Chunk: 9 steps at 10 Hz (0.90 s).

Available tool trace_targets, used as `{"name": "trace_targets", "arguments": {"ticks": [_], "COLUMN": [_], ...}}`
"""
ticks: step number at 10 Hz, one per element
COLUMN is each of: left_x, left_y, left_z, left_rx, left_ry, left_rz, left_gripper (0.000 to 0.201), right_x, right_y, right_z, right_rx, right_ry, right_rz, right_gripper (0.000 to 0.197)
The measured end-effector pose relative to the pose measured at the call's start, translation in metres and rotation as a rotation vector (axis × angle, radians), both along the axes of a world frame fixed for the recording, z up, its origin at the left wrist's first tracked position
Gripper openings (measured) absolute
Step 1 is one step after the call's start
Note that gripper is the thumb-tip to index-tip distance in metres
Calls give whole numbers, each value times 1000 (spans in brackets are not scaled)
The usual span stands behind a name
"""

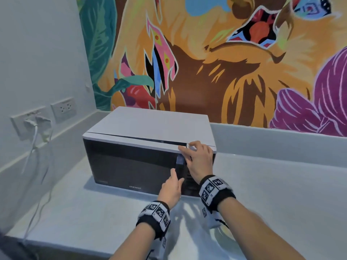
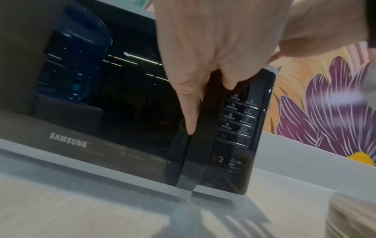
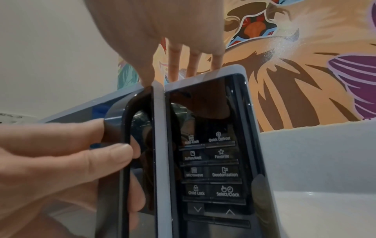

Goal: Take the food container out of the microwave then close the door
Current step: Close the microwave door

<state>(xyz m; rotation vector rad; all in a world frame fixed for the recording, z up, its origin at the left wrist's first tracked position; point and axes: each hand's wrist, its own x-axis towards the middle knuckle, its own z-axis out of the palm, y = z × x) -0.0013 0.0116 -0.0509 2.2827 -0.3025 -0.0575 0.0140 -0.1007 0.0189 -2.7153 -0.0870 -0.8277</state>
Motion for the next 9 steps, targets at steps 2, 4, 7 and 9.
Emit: {"name": "trace_targets", "arguments": {"ticks": [2, 4, 7, 9], "left_x": [5, 16, 11, -48], "left_y": [-6, -12, -2, 32], "left_z": [-1, 0, 13, 6], "left_rx": [22, -2, -17, -191], "left_ry": [-17, 12, 113, -59], "left_rz": [34, 30, -25, -12], "left_gripper": [38, 36, 50, 41], "right_x": [5, 14, 2, -81], "right_y": [5, 10, 4, -17], "right_z": [-3, -1, 6, -22], "right_rx": [-37, -22, -39, 189], "right_ry": [-21, 3, 113, 77], "right_rz": [-83, -151, -31, 244], "right_gripper": [27, 27, 31, 29]}}
